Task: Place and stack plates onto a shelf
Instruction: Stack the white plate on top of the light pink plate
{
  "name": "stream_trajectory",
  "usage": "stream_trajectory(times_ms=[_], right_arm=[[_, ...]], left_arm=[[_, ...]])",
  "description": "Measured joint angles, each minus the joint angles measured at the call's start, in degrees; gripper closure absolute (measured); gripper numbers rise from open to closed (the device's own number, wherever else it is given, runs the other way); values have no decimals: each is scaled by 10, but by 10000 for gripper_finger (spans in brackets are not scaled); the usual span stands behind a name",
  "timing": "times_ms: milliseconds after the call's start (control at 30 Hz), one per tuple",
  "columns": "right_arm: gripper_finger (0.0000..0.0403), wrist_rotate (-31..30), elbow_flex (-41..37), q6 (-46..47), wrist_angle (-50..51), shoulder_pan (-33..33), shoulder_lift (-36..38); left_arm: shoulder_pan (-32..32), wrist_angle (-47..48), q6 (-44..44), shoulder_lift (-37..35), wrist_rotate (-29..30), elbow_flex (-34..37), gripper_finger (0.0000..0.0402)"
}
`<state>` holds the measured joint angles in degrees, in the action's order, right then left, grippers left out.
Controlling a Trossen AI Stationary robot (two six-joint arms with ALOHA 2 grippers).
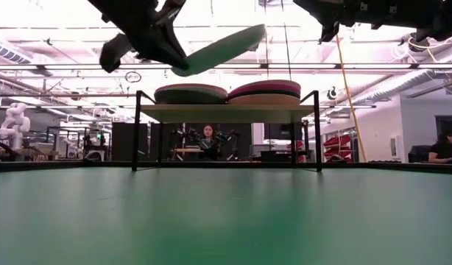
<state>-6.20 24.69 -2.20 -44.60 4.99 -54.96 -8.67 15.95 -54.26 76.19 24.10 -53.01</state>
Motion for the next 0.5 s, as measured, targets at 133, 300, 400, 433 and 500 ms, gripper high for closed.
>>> stream_trajectory(times_ms=[133, 300, 400, 433, 500], right_arm=[[339, 0, 0, 0, -1, 0, 0], [339, 0, 0, 0, -2, 0, 0], [339, 0, 0, 0, -2, 0, 0], [339, 0, 0, 0, -2, 0, 0], [339, 0, 0, 0, -2, 0, 0]], left_arm=[[44, 3, -23, -25, 0, 0, 392], [94, 3, -52, -32, -16, 0, 392], [124, 11, -70, -31, -24, -8, 392], [136, 11, -74, -32, -34, -13, 392], [159, 11, -76, -32, -61, -27, 392]])
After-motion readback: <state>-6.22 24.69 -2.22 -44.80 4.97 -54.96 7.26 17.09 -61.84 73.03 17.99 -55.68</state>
